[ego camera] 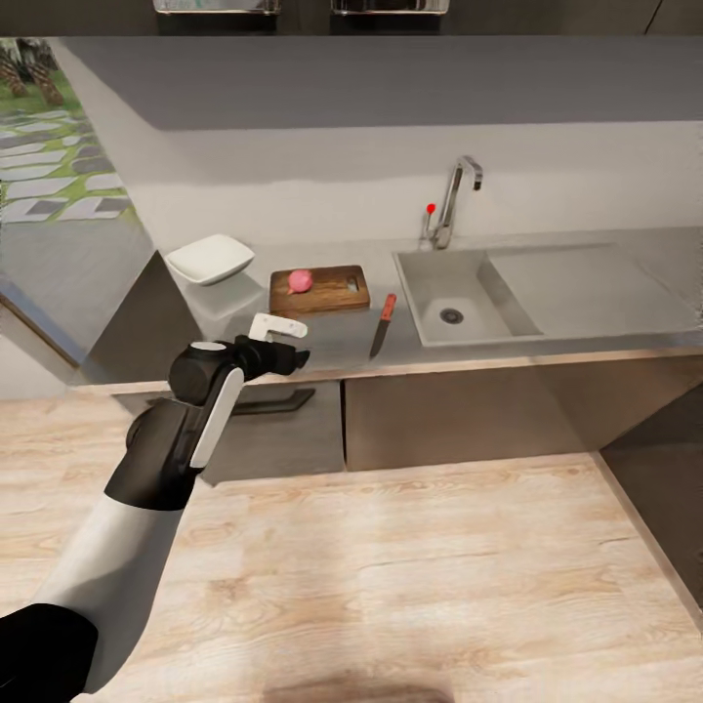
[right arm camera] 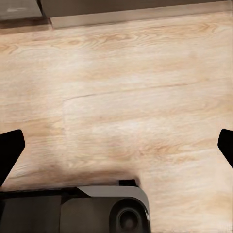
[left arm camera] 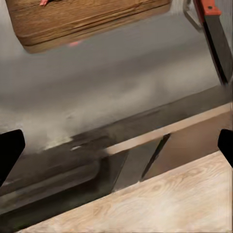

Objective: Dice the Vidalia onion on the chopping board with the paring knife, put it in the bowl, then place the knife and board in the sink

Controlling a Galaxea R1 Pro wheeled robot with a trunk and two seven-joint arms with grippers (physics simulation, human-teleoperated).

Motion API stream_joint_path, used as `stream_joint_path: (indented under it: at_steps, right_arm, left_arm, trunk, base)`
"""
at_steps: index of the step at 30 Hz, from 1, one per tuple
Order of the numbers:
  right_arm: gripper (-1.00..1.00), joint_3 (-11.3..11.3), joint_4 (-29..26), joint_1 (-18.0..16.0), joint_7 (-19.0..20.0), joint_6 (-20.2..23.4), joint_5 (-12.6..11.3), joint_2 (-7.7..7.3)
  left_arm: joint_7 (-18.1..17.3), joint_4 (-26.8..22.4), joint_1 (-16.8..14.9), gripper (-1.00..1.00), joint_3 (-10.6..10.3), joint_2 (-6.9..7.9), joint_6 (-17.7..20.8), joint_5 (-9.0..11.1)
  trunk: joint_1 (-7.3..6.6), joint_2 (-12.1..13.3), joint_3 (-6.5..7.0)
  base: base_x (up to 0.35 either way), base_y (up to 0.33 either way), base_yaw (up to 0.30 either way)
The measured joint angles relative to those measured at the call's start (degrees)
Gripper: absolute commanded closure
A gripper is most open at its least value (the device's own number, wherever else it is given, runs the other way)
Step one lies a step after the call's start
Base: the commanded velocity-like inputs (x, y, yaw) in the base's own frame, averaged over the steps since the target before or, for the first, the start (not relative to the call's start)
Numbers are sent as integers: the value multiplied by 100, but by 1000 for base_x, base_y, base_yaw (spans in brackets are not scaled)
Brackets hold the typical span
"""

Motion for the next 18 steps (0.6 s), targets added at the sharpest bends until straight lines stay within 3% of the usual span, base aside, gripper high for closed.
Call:
stream_joint_path:
  at_steps: [6, 9, 12, 18]
  right_arm:
    - [-100, 4, 0, -2, 0, 0, 0, 1]
    - [-100, 4, 0, -1, 0, 0, 0, 0]
    - [-100, 4, 0, -2, 0, 0, 0, 0]
    - [-100, 2, 0, -1, 0, 0, 0, 0]
  left_arm:
    - [-1, 111, 0, -100, -6, 6, 6, 17]
    - [-7, 610, 0, -100, -25, -11, -3, 29]
    - [-13, 737, 0, -100, -31, -18, -6, 37]
    - [-26, 1245, 0, -100, -43, -39, -5, 47]
  trunk:
    - [0, 0, 0]
    - [1, 1, 0]
    - [0, 0, 0]
    - [-3, 0, 0]
  base:
    - [-331, 0, 0]
    - [-331, 0, 0]
    - [-294, 0, 0]
    - [-52, 0, 0]
